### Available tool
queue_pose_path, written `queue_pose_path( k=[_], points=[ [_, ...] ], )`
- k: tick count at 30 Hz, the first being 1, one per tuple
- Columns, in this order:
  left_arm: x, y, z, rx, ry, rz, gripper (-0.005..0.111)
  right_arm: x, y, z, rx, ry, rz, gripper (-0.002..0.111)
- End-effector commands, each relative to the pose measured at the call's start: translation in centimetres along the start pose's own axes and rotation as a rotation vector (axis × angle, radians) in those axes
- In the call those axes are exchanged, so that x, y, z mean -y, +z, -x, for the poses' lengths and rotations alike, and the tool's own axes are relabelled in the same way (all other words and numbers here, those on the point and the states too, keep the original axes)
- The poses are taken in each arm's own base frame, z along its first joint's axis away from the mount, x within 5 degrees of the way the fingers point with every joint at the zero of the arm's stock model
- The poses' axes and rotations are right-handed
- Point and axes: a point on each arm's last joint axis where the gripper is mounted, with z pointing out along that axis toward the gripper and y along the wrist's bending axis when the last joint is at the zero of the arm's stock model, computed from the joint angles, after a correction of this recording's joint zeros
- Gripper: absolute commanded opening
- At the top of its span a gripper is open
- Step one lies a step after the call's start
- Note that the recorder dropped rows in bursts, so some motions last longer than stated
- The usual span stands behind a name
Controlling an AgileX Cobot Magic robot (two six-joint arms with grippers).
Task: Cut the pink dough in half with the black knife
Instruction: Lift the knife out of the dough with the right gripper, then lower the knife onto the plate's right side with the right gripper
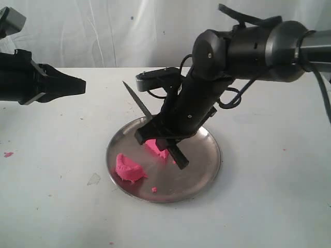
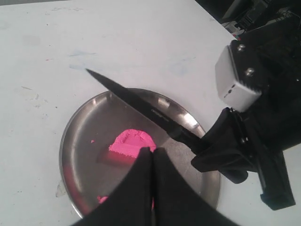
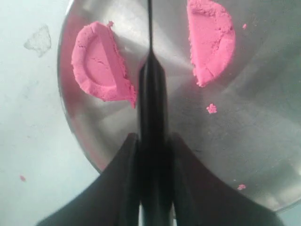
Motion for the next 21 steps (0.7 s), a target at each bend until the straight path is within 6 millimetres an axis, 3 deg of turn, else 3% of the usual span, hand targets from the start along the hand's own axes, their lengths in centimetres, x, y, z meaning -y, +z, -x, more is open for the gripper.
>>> queue_pose_path(
  k=[1, 8, 21],
  points=[
    [0.2, -0.2, 0.0, 0.018, -0.028, -0.001, 0.0, 1.0, -1.3, -1.1, 0.09, 0.081, 0.055, 0.0],
    [0.0, -0.2, 0.1, 0.022, -0.028, 0.013, 0.0, 3.1, -2.4, -2.7, 0.174, 0.232, 0.122, 0.0],
    [0.0, -0.2, 0.1, 0.022, -0.024, 0.014, 0.0, 7.3, -0.7, -7.0, 0.295, 0.481, 0.286, 0.0]
  ],
)
